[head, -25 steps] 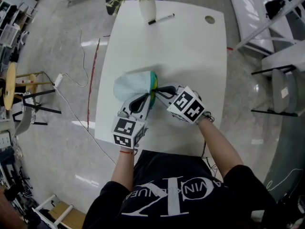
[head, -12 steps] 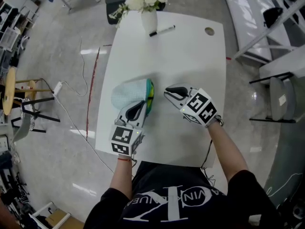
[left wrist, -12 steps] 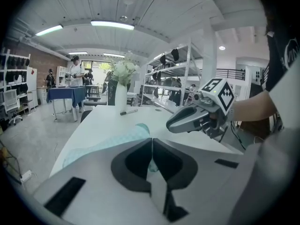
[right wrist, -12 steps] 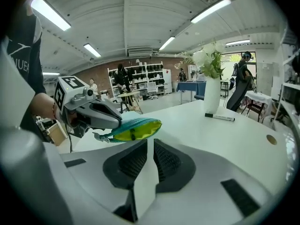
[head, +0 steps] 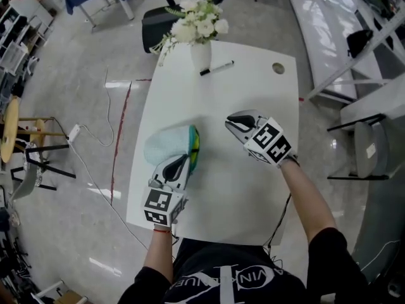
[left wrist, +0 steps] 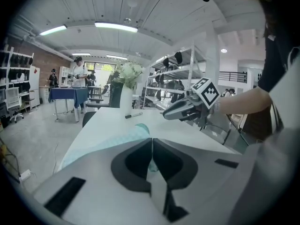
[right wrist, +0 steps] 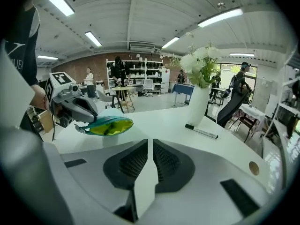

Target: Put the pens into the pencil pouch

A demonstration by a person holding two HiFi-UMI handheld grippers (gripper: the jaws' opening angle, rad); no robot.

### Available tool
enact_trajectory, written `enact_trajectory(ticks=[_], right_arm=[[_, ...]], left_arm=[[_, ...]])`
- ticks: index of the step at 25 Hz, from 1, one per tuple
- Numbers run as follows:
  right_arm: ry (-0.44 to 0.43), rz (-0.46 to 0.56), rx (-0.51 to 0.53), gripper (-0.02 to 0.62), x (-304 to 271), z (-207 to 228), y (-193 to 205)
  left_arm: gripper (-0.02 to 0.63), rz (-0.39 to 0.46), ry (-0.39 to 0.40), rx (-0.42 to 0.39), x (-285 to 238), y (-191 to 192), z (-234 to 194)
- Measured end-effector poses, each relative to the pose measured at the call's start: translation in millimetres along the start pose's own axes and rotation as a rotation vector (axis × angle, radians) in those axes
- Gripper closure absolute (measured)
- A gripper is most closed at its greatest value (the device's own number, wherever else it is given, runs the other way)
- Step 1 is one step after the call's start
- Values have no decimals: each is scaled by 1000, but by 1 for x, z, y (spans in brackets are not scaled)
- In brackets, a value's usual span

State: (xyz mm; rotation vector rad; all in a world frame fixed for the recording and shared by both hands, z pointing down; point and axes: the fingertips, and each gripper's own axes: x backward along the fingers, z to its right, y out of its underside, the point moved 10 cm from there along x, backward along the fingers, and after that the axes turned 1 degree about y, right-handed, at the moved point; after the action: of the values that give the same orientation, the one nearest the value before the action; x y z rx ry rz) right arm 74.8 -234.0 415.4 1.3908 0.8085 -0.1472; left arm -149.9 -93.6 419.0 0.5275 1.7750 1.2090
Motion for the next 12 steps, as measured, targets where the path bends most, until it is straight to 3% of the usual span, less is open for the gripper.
enact_trajectory(ticks=[7,10,12], right_arm=[[41,16,-34,574,-18,46,-6],[78,-78,109,574,-27,66,-20],[86,-74,153,574,-33,82,-34]], left_arm=[[597,-1,-6,9,-10,-5,-12],[597,6,-12,10,-13,-7,-17],[597,10,-17,13,-15,-7,-18]])
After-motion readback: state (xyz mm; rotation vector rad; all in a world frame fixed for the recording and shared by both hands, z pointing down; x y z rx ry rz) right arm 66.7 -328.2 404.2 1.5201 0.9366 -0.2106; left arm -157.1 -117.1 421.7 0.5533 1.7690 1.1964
